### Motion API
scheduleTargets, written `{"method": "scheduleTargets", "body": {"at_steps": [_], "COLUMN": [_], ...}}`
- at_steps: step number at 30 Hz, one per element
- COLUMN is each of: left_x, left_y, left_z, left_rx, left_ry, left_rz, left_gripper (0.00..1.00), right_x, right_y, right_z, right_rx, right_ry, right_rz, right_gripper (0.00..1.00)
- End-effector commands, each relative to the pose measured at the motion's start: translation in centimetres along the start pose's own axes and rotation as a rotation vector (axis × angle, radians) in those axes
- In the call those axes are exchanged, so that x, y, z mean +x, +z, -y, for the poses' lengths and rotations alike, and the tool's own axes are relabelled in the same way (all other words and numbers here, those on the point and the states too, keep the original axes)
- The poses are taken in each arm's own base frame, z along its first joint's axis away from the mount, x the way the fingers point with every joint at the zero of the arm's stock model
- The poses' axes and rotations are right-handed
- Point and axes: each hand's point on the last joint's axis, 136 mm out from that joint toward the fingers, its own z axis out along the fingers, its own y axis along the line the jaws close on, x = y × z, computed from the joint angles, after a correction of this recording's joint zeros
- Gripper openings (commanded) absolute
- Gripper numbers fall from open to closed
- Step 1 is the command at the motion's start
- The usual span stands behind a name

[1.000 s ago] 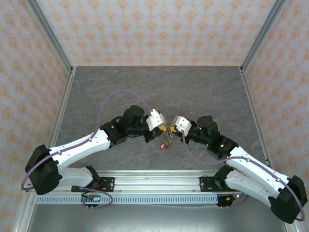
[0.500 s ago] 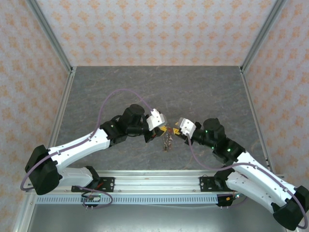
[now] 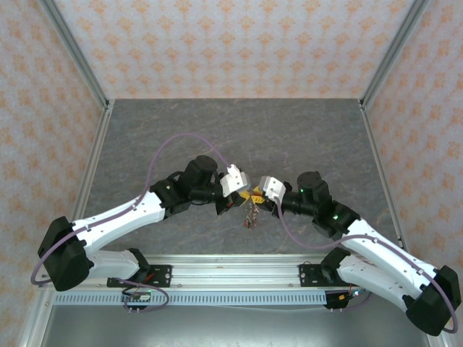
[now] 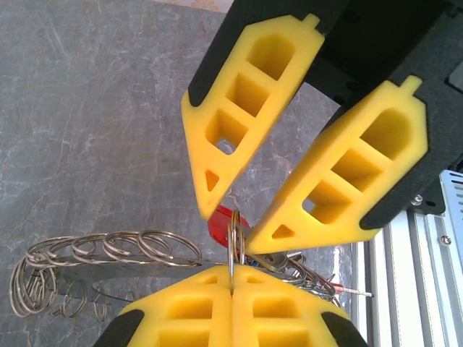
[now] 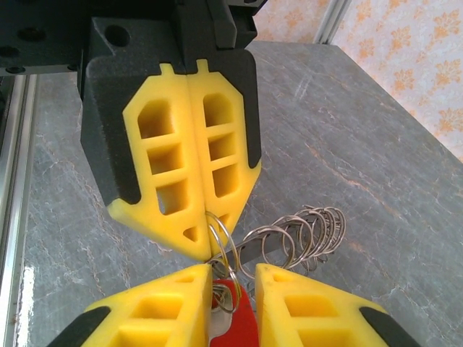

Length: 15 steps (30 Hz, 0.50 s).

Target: Put the keys on the keyring

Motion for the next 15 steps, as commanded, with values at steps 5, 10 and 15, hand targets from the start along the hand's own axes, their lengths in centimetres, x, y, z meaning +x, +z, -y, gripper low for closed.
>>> {"method": "scheduleTargets", "body": {"at_steps": [5,10,15], "left_x": [-2.42,-2.66,-2.58], "left_y": [-0.52,-0.52,-0.44], "left_z": [0.68,0.61,0.66], "left_rx": [0.029,0.029,0.032], "left_ry": [0.053,0.058,0.061], "left_rz": [0.061,0.064,0.059], "left_gripper": [0.00,0.00,0.00], "right_x": [-2.26,-2.27,-2.52], "right_y": [-0.44,-0.37,-0.38], "right_z": [0.23,-0.15,-0.13], "right_rx": [-0.007,-0.028,-0.030], "right_ry": [-0.021,-0.009,-0.001], "right_rz": [0.064,0.072,0.080], "right_gripper": [0.18,0.25,0.26]}}
